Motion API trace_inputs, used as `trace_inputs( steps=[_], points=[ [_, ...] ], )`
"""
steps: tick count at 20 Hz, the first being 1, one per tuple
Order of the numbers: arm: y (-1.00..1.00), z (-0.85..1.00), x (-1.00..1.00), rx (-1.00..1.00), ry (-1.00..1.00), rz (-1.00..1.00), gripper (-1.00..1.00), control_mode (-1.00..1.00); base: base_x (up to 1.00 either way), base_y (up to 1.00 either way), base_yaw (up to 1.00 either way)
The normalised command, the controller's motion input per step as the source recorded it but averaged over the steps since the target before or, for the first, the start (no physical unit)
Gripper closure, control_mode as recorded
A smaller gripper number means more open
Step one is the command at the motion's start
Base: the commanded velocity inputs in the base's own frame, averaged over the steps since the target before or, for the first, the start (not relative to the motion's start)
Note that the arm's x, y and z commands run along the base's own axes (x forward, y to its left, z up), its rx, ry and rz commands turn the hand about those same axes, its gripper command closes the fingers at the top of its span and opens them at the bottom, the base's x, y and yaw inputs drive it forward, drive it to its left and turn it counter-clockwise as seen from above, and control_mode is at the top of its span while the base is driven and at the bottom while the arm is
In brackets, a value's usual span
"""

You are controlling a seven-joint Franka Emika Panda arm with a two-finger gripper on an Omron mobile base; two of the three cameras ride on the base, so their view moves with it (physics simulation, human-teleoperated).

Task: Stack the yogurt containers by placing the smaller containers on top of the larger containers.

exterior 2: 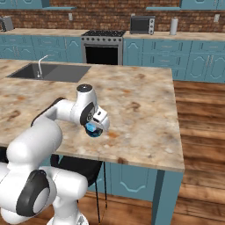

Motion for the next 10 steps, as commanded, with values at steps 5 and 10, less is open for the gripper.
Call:
trace_inputs(
  steps=[5, 10],
  points=[
    [0.00, 0.43, 0.00, 0.00, 0.00, 0.00, 1.00, -1.00, 0.00, 0.00, 0.00],
    [0.00, 0.34, 0.00, 0.00, -0.02, 0.00, 1.00, -1.00, 0.00, 0.00, 0.00]
  ],
)
